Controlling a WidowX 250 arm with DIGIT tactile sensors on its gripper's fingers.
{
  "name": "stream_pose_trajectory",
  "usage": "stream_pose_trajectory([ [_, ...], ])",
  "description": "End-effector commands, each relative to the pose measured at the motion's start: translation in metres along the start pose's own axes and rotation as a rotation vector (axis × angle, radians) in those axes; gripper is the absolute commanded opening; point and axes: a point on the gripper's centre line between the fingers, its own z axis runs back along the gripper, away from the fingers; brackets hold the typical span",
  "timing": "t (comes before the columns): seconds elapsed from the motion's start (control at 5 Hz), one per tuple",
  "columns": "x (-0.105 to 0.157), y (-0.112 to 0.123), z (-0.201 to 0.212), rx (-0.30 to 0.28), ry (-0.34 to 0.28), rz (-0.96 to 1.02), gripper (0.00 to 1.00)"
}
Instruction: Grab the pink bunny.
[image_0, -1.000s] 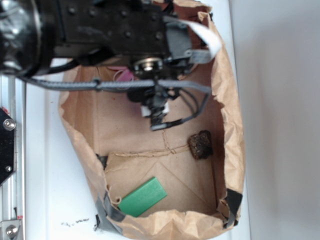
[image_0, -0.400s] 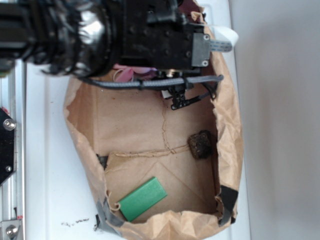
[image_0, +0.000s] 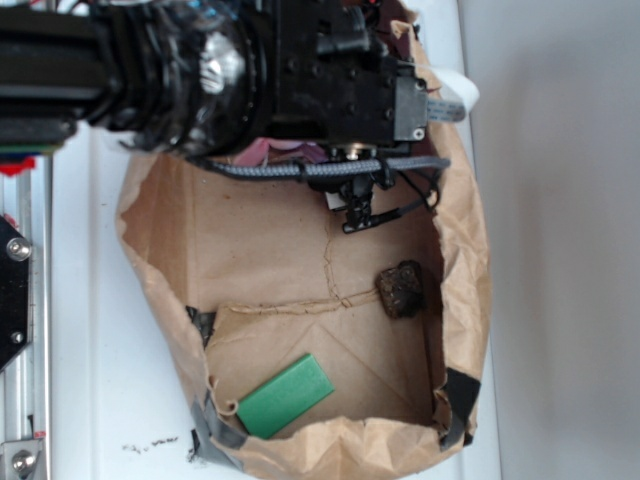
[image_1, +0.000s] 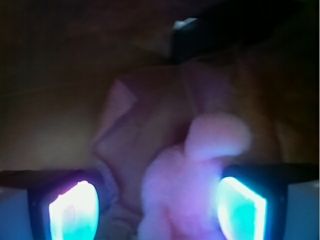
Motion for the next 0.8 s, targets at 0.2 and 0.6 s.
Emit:
stream_pose_trajectory([
  [0.2, 0.0169, -0.0053, 0.0002, -0.011, -0.049, -0.042, 0.00],
  [0.6, 0.0163, -0.0043, 0.0037, -0.012, -0.079, -0.047, 0.00],
])
